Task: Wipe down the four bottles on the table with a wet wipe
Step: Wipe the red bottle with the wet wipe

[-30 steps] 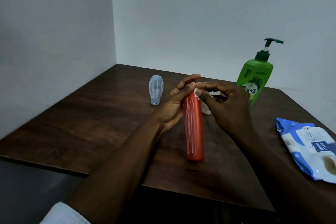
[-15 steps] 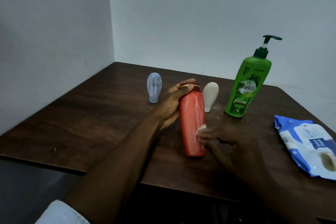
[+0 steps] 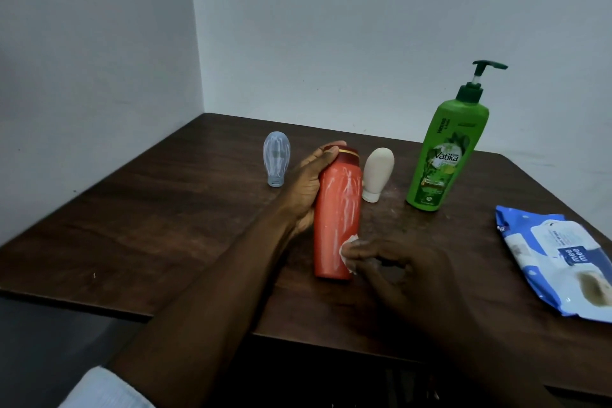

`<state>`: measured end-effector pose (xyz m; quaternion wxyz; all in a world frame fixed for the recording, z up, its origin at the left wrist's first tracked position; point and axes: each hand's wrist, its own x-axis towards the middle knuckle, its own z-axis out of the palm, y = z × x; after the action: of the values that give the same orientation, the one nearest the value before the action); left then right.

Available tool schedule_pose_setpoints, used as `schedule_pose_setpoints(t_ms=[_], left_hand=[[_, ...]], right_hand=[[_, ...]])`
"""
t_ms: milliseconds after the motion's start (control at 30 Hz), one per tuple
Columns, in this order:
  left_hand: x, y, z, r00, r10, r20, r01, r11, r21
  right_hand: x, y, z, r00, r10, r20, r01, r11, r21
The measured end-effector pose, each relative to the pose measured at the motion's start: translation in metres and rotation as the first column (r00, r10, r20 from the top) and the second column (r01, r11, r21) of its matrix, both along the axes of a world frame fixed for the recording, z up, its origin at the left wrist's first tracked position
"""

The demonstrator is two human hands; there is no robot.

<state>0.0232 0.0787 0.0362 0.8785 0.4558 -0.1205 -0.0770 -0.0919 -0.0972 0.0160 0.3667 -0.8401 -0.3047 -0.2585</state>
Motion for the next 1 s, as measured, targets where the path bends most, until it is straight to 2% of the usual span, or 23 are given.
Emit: schedule_pose_setpoints(t_ms=[233, 367, 500, 633, 767, 1000], left_hand=[[-0.001, -0.003, -0.002, 1.0, 0.01, 0.004, -0.009, 0.999, -0.045], [-0.003, -0.001, -0.001, 1.0, -0.031, 0.001, 0.031, 0.999, 0.026], [0.0, -0.001, -0.004, 1.0, -0.001, 0.019, 0.0, 1.0, 0.022], [0.004, -0.002, -0.007, 1.0, 0.02, 0.009, -0.02, 1.0, 0.008], [0.004, -0.003, -0.008, 1.0, 0.021, -0.004, -0.021, 1.0, -0.024], [0.002, -0.003, -0.007, 0.999, 0.022, -0.03, -0.023, 0.999, -0.042]], right_hand=[[0.039, 0.008, 0.022, 0.998, -0.062, 0.017, 0.061, 0.997, 0.054], [0.063, 0.012, 0.038, 0.995, -0.093, 0.021, 0.09, 0.991, 0.104], [0.082, 0.015, 0.056, 0.992, -0.119, 0.028, 0.115, 0.986, 0.121], [0.092, 0.018, 0.063, 0.992, -0.123, -0.003, 0.121, 0.97, 0.209], [0.092, 0.019, 0.058, 0.986, -0.164, 0.029, 0.156, 0.97, 0.187], [0.08, 0.016, 0.037, 0.986, -0.108, 0.13, 0.096, 0.991, 0.098]])
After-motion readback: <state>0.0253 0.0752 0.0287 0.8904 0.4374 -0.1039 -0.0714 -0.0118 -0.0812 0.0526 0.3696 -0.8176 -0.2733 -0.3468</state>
